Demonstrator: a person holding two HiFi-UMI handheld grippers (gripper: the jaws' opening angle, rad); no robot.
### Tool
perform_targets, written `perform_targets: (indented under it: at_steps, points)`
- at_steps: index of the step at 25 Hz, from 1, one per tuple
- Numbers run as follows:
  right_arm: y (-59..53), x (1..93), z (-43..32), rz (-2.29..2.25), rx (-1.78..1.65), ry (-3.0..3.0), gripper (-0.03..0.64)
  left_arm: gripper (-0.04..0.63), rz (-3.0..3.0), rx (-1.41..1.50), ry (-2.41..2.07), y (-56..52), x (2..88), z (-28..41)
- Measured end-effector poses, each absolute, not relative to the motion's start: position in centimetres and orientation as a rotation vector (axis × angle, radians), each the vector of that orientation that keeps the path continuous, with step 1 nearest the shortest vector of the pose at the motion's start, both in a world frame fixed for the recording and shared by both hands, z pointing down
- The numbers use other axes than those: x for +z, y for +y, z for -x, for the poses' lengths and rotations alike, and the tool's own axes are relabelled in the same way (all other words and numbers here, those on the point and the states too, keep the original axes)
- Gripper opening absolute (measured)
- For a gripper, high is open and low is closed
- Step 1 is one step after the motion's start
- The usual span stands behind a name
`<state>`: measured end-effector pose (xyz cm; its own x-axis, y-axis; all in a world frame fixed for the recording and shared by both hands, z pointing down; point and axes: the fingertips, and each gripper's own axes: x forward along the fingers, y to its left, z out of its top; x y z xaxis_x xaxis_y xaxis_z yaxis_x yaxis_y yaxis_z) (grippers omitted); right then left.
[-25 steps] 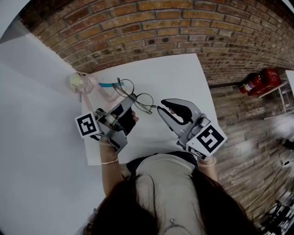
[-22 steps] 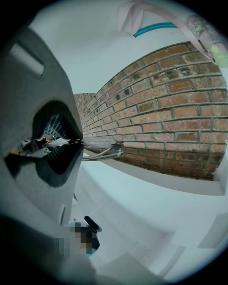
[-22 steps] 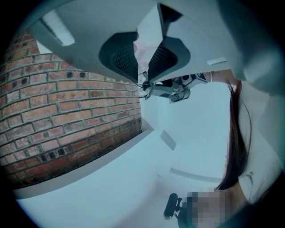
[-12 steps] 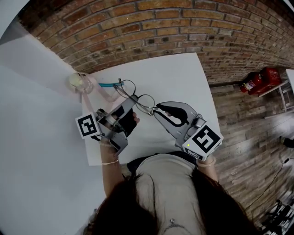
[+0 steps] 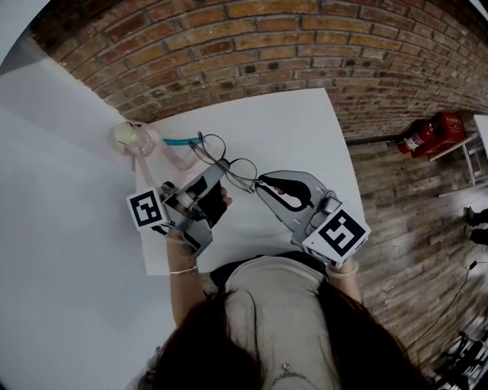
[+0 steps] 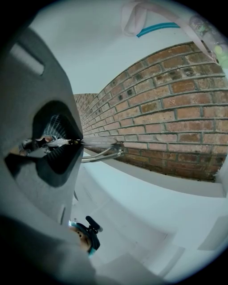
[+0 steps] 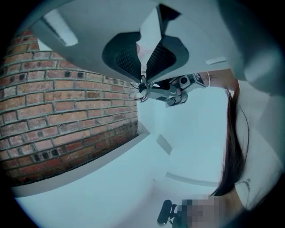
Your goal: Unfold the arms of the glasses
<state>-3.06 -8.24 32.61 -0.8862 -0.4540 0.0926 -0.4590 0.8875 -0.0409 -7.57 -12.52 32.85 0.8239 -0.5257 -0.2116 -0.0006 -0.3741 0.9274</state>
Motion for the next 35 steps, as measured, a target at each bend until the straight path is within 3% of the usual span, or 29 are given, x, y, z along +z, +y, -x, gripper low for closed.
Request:
perform_targets:
  at_steps: [35]
  points:
    - [-8.2,28.0,1.0,-0.809,0.001,-3.082,0.04,0.032,-1.879,-0.467,-0.44,-11.6,35.4,6.0]
